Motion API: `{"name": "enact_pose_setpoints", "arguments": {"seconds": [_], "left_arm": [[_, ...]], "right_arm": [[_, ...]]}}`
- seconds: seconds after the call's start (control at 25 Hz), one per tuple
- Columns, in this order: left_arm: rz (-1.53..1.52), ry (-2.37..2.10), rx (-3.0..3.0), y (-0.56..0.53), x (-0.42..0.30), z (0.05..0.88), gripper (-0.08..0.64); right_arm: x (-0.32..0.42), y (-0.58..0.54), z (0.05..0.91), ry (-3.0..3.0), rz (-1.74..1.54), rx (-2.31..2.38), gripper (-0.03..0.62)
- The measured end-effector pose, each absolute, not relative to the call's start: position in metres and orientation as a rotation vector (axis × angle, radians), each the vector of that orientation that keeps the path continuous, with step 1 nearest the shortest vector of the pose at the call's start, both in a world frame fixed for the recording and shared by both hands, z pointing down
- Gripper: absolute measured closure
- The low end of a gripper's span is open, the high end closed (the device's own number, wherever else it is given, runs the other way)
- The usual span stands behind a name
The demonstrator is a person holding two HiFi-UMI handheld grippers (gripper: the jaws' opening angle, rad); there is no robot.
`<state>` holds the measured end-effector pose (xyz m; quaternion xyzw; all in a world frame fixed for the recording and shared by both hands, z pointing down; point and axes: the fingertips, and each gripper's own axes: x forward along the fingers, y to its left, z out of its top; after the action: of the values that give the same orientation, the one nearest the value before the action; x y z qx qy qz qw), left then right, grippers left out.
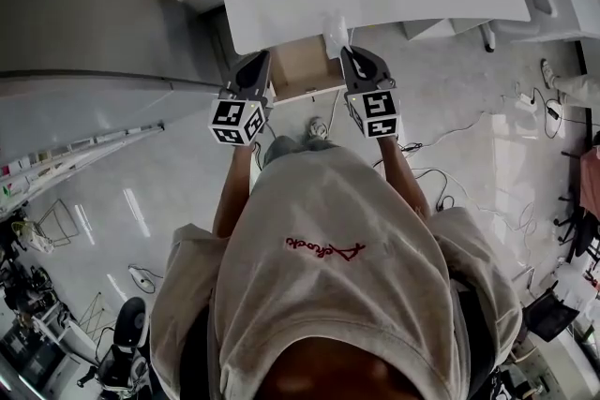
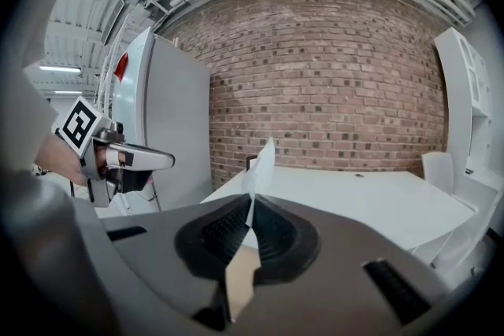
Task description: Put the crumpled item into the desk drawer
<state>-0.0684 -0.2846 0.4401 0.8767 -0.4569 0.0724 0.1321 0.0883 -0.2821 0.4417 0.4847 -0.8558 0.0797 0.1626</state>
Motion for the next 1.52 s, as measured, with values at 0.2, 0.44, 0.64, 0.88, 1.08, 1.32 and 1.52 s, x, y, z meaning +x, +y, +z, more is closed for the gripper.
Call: {"name": "enact_pose_setpoints", "arguments": {"seconds": [0.2, 0.44, 0.64, 0.88, 1.08, 1.32, 1.52], "left_arm": [[0.244, -1.311, 2.522, -0.276, -0.073, 0.453, 0.551], [0.278, -1.288, 2.485, -0.264, -0.088, 0.478, 0.551], [0.303, -1.251, 2.464, -0.258, -0.094, 0.501, 0.551], [0.335, -1.202, 2.427, -0.251, -0.101, 0.54, 0.551], [0.357, -1.172, 2.379, -0.242, -0.103, 0.572, 0.551], [0.384, -1.128, 2.335, -0.228, -0.099, 0.61, 0.551], [0.4, -1.105, 2.297, -0.222, -0.101, 0.643, 0.551]], "right_arm": [[0.08, -0.272, 0.457, -2.429, 0.268, 1.349, 0.58], [0.067, -0.259, 0.482, -2.398, 0.316, 1.315, 0.58], [0.055, -0.251, 0.503, -2.373, 0.343, 1.27, 0.58], [0.044, -0.24, 0.54, -2.339, 0.393, 1.225, 0.58], [0.042, -0.223, 0.576, -2.29, 0.457, 1.179, 0.579], [0.039, -0.197, 0.624, -2.237, 0.534, 1.101, 0.58], [0.028, -0.187, 0.653, -2.221, 0.586, 1.048, 0.58]]}}
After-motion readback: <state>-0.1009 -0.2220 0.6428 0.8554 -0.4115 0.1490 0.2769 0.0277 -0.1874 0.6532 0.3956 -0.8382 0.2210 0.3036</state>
